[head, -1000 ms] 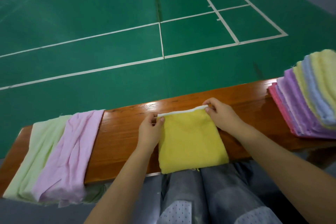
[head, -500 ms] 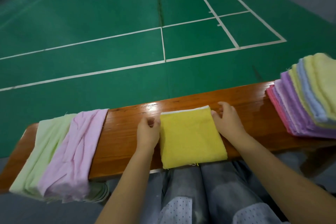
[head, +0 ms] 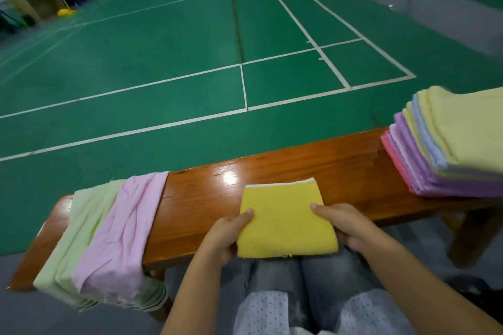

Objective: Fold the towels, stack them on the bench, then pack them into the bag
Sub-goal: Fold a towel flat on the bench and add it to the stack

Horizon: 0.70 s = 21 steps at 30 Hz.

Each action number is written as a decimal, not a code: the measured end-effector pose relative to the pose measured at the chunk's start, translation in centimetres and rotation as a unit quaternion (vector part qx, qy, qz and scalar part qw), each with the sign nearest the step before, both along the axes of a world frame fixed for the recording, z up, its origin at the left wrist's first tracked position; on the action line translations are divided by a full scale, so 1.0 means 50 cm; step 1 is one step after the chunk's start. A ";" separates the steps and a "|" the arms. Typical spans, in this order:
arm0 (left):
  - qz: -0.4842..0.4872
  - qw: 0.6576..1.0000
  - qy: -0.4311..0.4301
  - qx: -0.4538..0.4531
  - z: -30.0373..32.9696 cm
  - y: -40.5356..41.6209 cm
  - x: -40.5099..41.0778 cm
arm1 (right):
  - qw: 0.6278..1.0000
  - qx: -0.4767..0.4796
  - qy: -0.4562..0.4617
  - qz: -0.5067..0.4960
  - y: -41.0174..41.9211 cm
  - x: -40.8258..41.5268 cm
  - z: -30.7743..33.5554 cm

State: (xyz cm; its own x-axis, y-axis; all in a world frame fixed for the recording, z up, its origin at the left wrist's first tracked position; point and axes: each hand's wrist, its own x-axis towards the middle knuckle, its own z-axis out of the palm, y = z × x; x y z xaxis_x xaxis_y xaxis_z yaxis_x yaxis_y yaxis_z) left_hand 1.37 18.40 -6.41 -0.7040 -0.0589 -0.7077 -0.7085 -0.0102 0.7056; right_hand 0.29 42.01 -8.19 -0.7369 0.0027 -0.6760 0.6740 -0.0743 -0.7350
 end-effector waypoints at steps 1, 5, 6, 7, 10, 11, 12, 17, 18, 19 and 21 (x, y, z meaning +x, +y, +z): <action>-0.005 1.000 -0.001 0.017 0.005 0.003 0.008 | 1.000 -0.021 -0.007 -0.002 0.005 0.007 0.006; -0.006 0.998 0.017 0.063 0.017 0.021 0.016 | 0.998 0.023 0.048 0.033 0.026 0.014 0.051; -0.007 0.996 0.026 0.080 0.029 0.037 0.016 | 0.995 0.049 0.076 0.037 0.040 0.016 0.071; -0.005 0.995 0.036 0.098 0.041 0.050 0.015 | 0.991 0.074 0.103 0.039 0.051 0.014 0.089; -0.013 0.987 0.076 0.144 0.075 0.111 0.000 | 0.973 0.139 0.185 0.024 0.102 0.016 0.156; -0.021 0.985 0.088 0.150 0.093 0.140 -0.005 | 0.965 0.164 0.206 0.016 0.126 0.020 0.178; -0.028 0.983 0.098 0.154 0.108 0.163 -0.008 | 0.958 0.184 0.221 0.013 0.145 0.023 0.199; -0.090 0.973 0.147 0.155 0.179 0.300 -0.044 | 0.928 0.252 0.270 -0.041 0.278 0.034 0.292; -0.112 0.970 0.150 0.158 0.191 0.332 -0.053 | 0.924 0.260 0.275 -0.055 0.309 0.035 0.309; -0.131 0.967 0.152 0.159 0.203 0.359 -0.062 | 0.920 0.268 0.278 -0.069 0.336 0.034 0.320; -0.166 0.960 0.158 0.160 0.227 0.415 -0.079 | 0.910 0.289 0.280 -0.096 0.392 0.030 0.336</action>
